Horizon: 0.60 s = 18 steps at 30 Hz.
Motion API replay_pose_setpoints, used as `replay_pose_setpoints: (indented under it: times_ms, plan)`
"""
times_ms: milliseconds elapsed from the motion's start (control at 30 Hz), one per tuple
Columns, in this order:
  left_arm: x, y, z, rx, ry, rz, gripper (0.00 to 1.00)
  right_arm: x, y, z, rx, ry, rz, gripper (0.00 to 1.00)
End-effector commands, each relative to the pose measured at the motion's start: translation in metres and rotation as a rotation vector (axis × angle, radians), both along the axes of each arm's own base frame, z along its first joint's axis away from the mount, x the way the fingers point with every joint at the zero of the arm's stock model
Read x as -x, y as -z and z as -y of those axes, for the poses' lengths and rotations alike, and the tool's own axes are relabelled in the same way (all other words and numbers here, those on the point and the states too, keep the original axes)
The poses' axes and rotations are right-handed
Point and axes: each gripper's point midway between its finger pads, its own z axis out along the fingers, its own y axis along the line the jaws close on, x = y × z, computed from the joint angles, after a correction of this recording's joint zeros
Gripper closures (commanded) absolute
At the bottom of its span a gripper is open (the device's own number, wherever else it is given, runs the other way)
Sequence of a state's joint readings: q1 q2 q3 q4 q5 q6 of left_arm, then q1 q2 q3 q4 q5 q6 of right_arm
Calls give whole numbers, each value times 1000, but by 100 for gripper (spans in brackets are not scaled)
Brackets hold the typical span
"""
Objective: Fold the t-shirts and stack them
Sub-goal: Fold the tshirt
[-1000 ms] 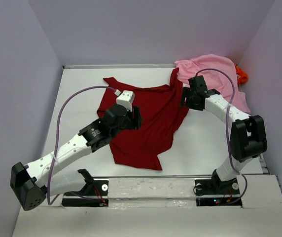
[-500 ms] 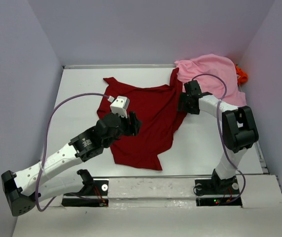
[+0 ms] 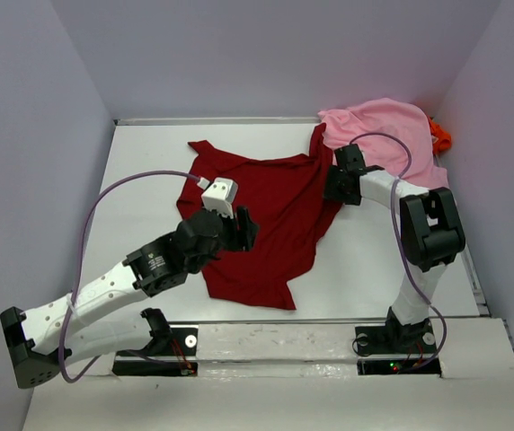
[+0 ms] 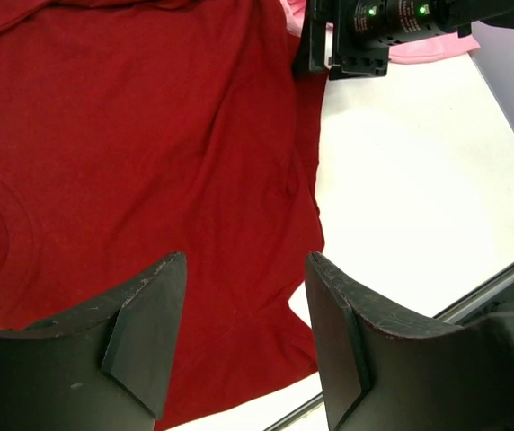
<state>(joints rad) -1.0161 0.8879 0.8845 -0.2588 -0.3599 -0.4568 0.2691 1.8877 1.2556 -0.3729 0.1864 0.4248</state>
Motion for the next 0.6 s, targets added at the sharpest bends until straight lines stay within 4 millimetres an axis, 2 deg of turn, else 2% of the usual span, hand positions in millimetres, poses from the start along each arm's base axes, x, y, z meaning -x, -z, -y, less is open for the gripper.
replay_pose_setpoints:
  times_ms: [0, 67, 200, 300, 333, 467, 567]
  plan:
    - [-1, -19, 2, 44, -20, 22, 35, -24, -28, 7, 17, 37, 109, 31]
    - [-1, -19, 3, 38, -19, 22, 35, -26, -26, 16, 24, 58, 107, 32]
    - [1, -24, 3, 38, -17, 28, 35, -21, -11, 24, 16, 81, 65, 33]
    - [1, -25, 1, 28, -22, 30, 35, -20, -9, 23, 13, 82, 62, 40]
    - [0, -22, 1, 20, -23, 27, 35, -21, -10, 23, 12, 82, 65, 45]
    - [4, -4, 7, -19, 3, -12, 35, -24, -16, 22, 5, 75, 82, 55]
    - [7, 1, 9, -20, 4, -22, 35, -23, -15, 21, 0, 73, 83, 57]
